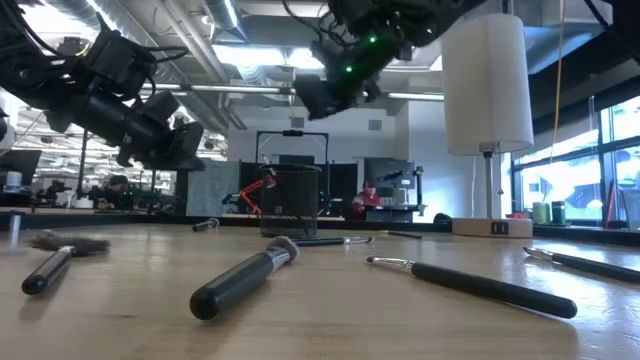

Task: Put items in baskets/containers
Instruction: Put the black eyeshadow brush into the black pen holder

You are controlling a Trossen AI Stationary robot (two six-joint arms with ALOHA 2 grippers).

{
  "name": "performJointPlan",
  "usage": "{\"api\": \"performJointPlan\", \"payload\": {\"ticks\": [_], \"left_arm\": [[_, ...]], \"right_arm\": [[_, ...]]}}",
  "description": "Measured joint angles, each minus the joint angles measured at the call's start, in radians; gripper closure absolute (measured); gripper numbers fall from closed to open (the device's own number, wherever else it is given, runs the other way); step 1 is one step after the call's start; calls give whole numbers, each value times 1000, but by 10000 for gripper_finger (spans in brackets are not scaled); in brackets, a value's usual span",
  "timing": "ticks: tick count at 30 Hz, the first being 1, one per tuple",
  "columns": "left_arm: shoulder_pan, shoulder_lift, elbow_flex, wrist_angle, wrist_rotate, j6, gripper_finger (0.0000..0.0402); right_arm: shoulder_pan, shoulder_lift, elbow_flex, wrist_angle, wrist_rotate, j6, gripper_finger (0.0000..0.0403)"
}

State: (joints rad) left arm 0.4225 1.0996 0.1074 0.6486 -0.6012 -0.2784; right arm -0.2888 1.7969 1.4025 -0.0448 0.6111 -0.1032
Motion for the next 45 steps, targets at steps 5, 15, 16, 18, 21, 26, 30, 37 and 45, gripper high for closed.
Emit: {"api": "performJointPlan", "payload": {"ticks": [5, 15, 16, 18, 21, 26, 30, 37, 45], "left_arm": [[-2, 0, 0, 1, 40, -23, 276], [-2, 0, 0, 32, 67, 12, 276], [-2, 0, 0, 36, 67, 18, 276], [-2, 0, 2, 38, 66, 36, 276], [-2, 0, 12, 40, 62, 62, 276], [-2, 0, 24, 40, 62, 74, 276], [-2, 0, 24, 38, 62, 74, 276], [-2, 0, 24, 37, 63, 67, 276], [-2, 0, 24, 43, 61, 77, 276]], "right_arm": [[-138, 28, 62, -353, -88, 194, 286], [-301, 173, 61, -525, -350, 292, 286], [-307, 182, 62, -527, -353, 296, 286], [-317, 197, 62, -543, -354, 300, 286], [-326, 212, 62, -563, -384, 306, 286], [-326, 218, 62, -573, -447, 306, 286], [-326, 219, 61, -571, -448, 306, 286], [-326, 219, -9, -516, -447, 316, 286], [-327, 219, -32, -478, -492, 317, 301]]}}
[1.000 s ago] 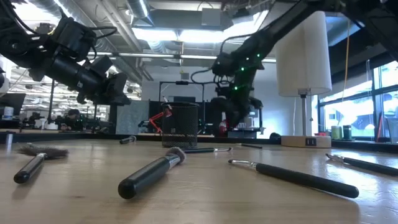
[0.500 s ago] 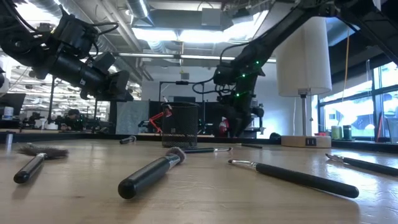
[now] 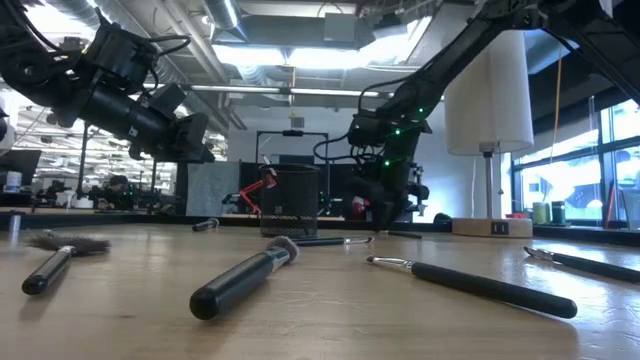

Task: Put items in baskets/containers
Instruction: Put the black eyeshadow brush into the black pen holder

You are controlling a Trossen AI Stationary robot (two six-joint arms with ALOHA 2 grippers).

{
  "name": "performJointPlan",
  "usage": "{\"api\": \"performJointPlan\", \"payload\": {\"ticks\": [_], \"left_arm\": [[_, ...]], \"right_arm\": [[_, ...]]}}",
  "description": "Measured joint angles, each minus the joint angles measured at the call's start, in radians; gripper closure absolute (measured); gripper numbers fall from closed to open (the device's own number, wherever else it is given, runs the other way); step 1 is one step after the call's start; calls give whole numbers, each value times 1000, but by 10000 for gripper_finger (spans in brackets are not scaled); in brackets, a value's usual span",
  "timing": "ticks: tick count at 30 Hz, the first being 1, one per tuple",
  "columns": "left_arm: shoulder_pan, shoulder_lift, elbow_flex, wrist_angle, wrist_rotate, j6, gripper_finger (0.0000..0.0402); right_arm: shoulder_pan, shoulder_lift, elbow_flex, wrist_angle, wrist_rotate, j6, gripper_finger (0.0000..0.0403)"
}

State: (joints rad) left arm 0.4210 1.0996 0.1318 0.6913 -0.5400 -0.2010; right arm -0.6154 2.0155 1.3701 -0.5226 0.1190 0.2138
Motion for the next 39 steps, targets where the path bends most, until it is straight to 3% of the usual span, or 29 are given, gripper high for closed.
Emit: {"api": "performJointPlan", "payload": {"ticks": [9, 17, 23, 31, 39], "left_arm": [[1, 0, 0, 16, -2, 5, 276], [1, 0, 0, 15, 1, 5, 277], [1, 0, 0, -2, 2, 27, 277], [1, 0, 0, -38, 3, 30, 277], [1, 0, 0, -38, 3, 31, 277]], "right_arm": [[0, 0, 0, -27, -17, -12, 396], [16, -19, 12, -35, -18, -39, 399], [73, -150, 18, 43, -18, -54, 400], [215, -282, -25, 434, -15, -95, 400], [351, -284, -215, 983, -6, -137, 401]]}}
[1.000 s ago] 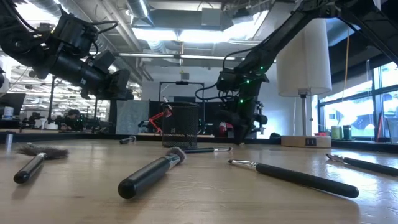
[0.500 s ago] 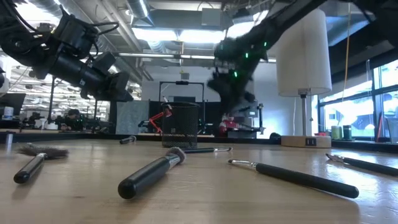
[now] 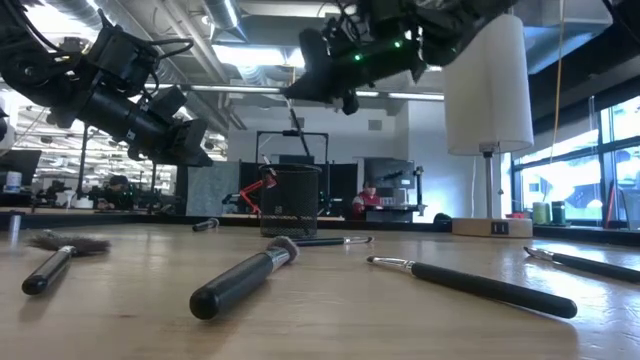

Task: Put items in baskets/containers
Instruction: Put the black eyeshadow brush into the black pen holder, then put the black powder brush into the black pen holder

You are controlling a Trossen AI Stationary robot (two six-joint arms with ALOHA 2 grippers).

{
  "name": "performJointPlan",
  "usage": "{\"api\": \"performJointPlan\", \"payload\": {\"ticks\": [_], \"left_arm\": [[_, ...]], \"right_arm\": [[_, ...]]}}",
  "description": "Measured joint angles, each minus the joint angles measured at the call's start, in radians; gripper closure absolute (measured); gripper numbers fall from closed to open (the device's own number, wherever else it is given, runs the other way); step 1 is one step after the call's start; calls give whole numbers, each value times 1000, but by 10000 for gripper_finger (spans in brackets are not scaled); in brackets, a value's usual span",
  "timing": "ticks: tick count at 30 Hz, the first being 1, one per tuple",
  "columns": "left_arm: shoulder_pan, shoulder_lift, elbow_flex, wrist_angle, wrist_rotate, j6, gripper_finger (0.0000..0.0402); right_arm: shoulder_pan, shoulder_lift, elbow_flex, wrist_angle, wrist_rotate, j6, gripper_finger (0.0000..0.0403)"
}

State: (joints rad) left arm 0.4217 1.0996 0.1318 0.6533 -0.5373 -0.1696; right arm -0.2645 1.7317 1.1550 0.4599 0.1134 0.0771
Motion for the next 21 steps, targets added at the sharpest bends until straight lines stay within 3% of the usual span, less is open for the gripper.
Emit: {"api": "performJointPlan", "payload": {"ticks": [9, 15, 21], "left_arm": [[7, 0, 0, 36, -30, 26, 277], [37, 0, 0, 70, -29, 3, 277], [66, 0, 0, 67, -47, 0, 277]], "right_arm": [[55, 58, -182, 363, 80, -67, 401], [54, 133, -167, 390, 78, -62, 392], [54, 145, -161, 337, 77, -51, 354]]}}
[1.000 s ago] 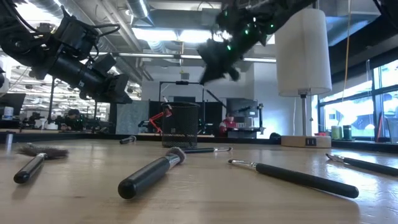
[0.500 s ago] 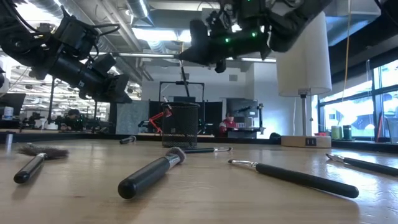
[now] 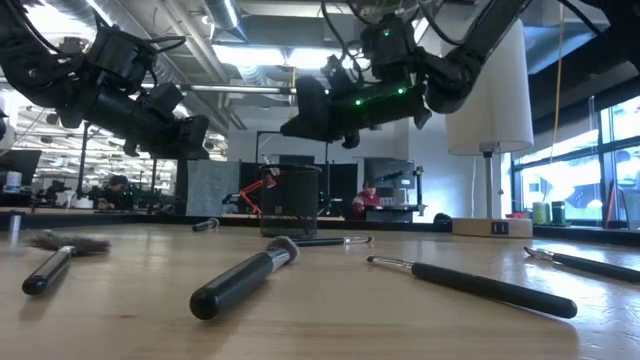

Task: Put items in baskets/containers
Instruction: Put the black powder brush into the black pen holder

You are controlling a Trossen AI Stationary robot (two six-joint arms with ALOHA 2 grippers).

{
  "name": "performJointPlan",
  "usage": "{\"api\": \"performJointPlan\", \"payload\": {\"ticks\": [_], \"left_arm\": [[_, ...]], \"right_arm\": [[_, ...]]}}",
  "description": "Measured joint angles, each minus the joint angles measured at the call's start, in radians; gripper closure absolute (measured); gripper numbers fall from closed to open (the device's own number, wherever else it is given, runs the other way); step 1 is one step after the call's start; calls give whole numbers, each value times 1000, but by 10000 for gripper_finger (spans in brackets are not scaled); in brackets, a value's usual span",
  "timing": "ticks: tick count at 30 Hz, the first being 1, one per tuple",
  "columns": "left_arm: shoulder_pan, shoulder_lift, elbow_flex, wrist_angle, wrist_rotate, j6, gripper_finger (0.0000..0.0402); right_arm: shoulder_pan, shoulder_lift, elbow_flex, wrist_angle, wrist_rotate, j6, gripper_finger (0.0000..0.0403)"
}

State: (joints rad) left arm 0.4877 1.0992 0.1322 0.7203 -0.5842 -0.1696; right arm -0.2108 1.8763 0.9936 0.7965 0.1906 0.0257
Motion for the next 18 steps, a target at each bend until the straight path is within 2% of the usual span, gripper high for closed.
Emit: {"api": "performJointPlan", "payload": {"ticks": [6, 8, 10, 13, 16, 18], "left_arm": [[5, 0, 0, -35, 0, -6, 277], [5, 0, 0, -54, 1, -23, 277], [5, 0, 0, -90, 1, -53, 276], [6, 0, 0, -161, 1, -98, 276], [32, 0, 0, -189, 5, -140, 276], [78, 1, 20, -214, 30, -170, 276]], "right_arm": [[2, -17, 0, -47, 0, -15, 306], [12, -60, 0, -87, 8, -38, 297], [25, -130, 0, -165, 66, -50, 294], [43, -268, 1, -385, 211, -25, 293], [30, -401, 21, -696, 227, 54, 293], [14, -466, 22, -841, 217, 115, 293]]}}
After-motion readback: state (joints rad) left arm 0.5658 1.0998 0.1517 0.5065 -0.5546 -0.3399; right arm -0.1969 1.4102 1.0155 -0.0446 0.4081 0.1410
